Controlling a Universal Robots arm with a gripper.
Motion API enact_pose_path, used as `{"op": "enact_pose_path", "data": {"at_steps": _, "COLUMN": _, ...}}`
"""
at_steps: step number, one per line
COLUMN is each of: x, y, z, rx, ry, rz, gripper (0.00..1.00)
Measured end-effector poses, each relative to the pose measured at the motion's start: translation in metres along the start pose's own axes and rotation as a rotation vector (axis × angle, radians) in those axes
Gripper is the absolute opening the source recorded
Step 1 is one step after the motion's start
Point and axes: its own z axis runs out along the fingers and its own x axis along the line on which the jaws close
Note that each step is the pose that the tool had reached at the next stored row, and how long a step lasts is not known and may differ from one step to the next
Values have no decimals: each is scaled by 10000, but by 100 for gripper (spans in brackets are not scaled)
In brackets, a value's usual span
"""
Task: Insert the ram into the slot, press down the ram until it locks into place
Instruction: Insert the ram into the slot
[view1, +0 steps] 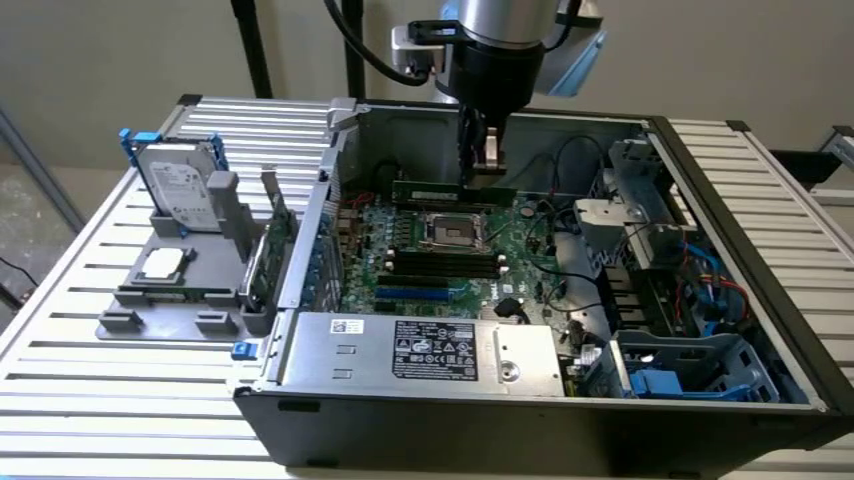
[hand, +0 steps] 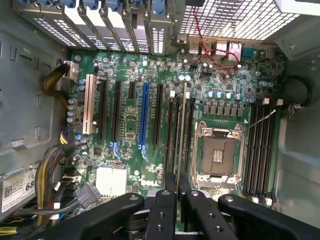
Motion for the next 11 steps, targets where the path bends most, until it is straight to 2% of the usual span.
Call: {"op": "enact_pose_path", "data": {"at_steps": 11, "x": -33, "y": -9, "z": 200, "rx": -1, "ry": 4, "rz": -70, "gripper": 14}}
